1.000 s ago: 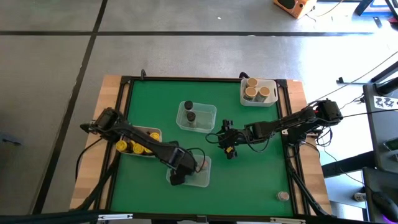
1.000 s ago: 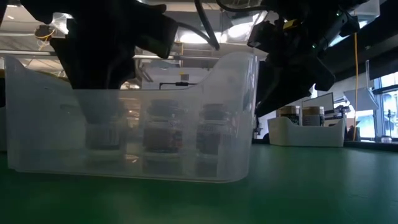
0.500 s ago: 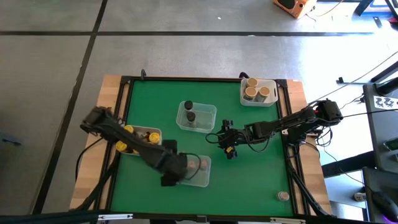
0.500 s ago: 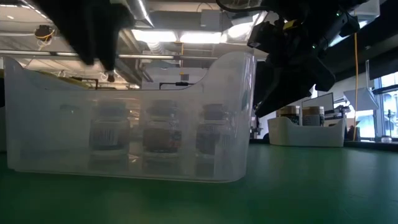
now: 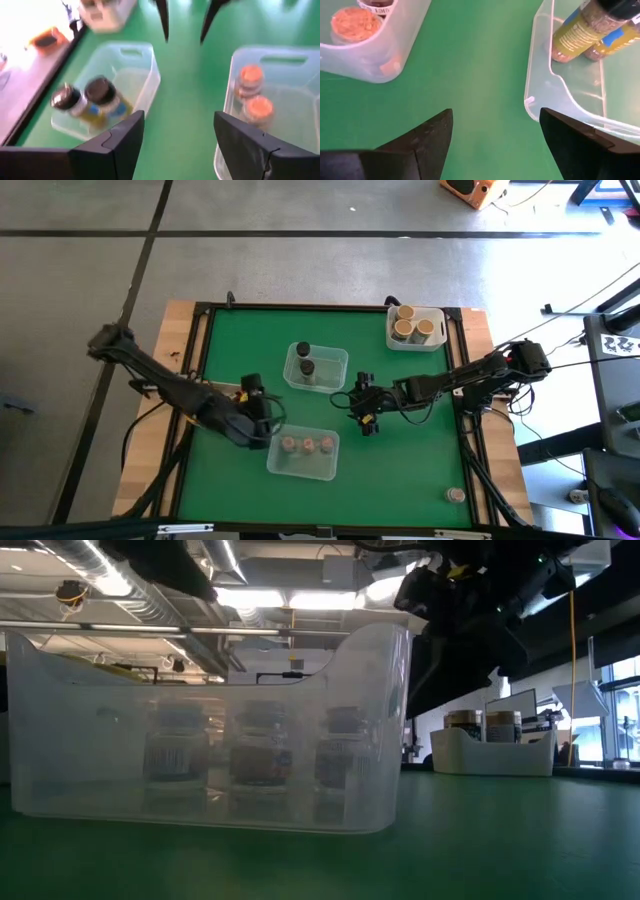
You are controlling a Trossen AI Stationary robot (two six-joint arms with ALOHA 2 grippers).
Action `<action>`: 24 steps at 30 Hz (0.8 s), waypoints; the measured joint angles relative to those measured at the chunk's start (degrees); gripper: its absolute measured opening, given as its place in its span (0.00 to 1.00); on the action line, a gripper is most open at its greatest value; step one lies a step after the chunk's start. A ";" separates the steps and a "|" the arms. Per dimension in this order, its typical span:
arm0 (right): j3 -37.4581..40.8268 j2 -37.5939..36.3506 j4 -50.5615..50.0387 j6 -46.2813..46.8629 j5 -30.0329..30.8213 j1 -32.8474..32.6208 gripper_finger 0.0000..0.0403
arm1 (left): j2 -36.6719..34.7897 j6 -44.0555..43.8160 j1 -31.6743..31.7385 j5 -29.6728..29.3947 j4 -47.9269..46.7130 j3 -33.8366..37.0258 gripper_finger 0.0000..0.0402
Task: Sort spices by type
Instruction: Put the brown spice bottle into the bottom transparent bin
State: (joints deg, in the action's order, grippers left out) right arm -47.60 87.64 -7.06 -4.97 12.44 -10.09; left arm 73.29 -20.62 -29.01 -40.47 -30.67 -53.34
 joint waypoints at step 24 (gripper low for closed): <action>-24.48 -3.58 -55.16 33.22 -19.40 -11.09 0.74 | -17.67 25.04 11.10 -6.21 49.34 24.80 0.59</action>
State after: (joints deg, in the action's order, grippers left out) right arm -72.08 84.05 -62.22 28.25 -6.96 -21.17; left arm 55.62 4.42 -17.91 -46.68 18.66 -28.53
